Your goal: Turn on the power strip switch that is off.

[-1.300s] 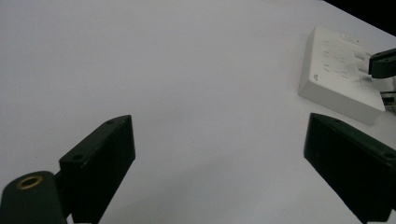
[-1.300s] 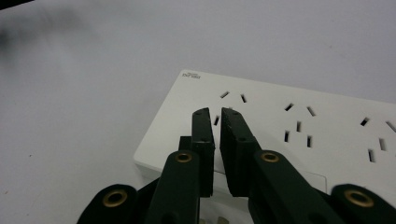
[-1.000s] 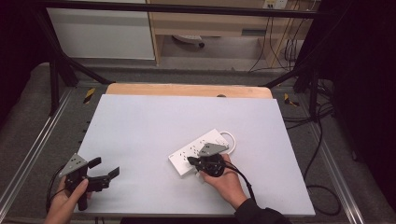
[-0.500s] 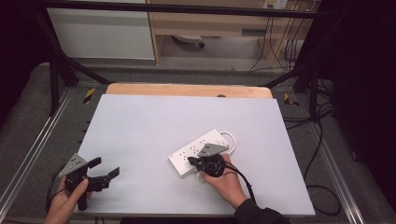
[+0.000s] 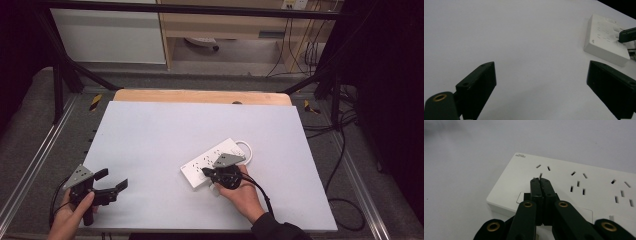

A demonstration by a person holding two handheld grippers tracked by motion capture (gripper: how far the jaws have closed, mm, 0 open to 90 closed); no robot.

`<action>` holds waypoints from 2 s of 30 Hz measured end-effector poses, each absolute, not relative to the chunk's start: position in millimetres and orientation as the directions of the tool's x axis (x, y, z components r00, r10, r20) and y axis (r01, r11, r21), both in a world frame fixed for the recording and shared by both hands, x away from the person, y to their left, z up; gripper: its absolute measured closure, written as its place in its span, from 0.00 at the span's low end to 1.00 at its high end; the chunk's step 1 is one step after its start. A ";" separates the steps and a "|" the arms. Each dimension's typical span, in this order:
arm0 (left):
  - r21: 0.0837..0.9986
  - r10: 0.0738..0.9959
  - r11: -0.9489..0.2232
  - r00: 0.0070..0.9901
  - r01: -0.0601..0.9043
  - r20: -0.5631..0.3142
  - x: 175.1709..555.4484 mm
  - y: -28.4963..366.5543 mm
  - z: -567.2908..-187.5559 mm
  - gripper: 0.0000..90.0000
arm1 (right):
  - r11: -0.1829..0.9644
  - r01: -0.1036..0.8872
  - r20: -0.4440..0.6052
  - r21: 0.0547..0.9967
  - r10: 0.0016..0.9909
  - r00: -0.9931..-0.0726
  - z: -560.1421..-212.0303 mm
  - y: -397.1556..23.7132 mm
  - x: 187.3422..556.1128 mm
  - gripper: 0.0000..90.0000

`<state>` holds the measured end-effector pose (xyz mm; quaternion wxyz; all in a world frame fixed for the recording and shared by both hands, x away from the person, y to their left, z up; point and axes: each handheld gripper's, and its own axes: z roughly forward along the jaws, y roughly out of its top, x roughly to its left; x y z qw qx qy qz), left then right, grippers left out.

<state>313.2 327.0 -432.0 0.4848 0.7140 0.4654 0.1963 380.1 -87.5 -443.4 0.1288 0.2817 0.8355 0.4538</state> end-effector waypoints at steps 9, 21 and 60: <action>0.875 0.855 -0.097 0.490 0.474 -0.171 313.2 327.1 -432.0 0.10 | 0.421 0.363 0.052 0.831 0.592 -0.804 -443.3 -90.1 381.1 1.00; 0.874 0.855 -0.098 0.489 0.475 -0.170 313.2 326.9 -432.1 0.10 | 0.413 0.362 0.060 0.836 0.587 -0.807 -444.6 -90.7 381.0 1.00; 0.876 0.857 -0.098 0.488 0.472 -0.167 313.3 327.5 -432.0 0.10 | 0.357 0.382 0.097 0.852 0.610 -0.786 -438.7 -97.5 383.8 0.99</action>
